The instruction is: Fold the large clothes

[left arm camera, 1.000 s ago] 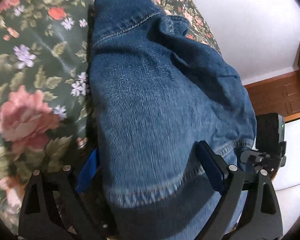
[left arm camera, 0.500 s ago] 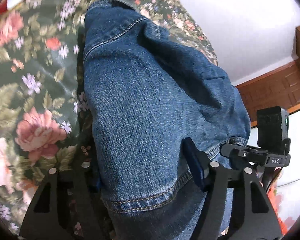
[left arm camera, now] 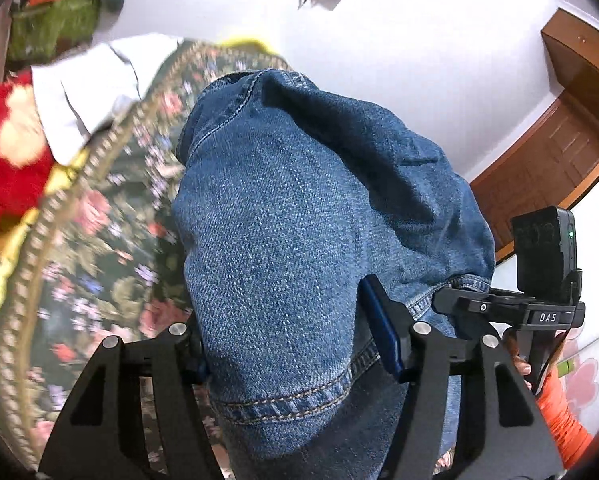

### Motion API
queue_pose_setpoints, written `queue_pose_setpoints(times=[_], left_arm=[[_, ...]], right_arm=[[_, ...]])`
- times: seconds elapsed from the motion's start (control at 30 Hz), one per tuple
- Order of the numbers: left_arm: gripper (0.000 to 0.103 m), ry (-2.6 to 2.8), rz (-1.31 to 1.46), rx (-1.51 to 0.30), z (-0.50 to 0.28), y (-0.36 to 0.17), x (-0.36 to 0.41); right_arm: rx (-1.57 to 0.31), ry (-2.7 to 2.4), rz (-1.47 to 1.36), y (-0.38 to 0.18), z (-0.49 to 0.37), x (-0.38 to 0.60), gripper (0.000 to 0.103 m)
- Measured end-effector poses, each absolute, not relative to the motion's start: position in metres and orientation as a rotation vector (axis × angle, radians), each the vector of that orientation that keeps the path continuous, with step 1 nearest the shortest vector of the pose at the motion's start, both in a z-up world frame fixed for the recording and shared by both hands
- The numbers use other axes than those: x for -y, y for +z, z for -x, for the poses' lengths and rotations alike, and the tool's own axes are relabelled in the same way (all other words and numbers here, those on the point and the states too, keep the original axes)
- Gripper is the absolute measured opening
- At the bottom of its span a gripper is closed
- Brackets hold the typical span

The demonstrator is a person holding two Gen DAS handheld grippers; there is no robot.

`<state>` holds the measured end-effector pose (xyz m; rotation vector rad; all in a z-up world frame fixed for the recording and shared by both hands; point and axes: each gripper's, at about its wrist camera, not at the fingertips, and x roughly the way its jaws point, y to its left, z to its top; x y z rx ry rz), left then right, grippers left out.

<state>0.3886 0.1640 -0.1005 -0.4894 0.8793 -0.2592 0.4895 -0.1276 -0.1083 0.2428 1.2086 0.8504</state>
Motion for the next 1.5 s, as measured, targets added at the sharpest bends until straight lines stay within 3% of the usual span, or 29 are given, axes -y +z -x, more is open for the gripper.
queue_pose_setpoints(times=[0.17, 0.37, 0.73, 0.9, 1.1, 1.37, 1.5], left_arm=[[0.062, -0.228, 0.464, -0.858, -0.363, -0.086, -0.192], [0.062, -0.185, 0.466, -0.889, -0.340, -0.094, -0.223], [0.062, -0.095, 0.546, -1.123, -0.339, -0.238, -0.247], [0.066, -0.092, 0.463, -1.066, -0.326, -0.243, -0.233], [0.066, -0.033, 0.325, -1.032, -0.308, -0.226, -0.225], [0.066, 0.069, 0.034, -0.910, -0.318, -0.187, -0.215], [0.067, 0.090, 0.021, -0.947, -0.357, -0.194, -0.214]], right_arm=[[-1.161, 0.888, -0.234, -0.082, -0.470, 0.100, 0.053], [-1.184, 0.922, -0.246, -0.090, -0.450, 0.068, 0.053], [-1.424, 0.854, -0.247, -0.222, -0.438, 0.025, 0.054], [-1.475, 0.809, -0.193, -0.265, -0.438, 0.027, 0.060], [-1.433, 0.805, -0.074, -0.236, -0.436, 0.041, 0.063], [-1.115, 0.744, 0.118, -0.156, -0.418, 0.054, 0.064], [-1.047, 0.730, 0.127, -0.151, -0.422, 0.032, 0.074]])
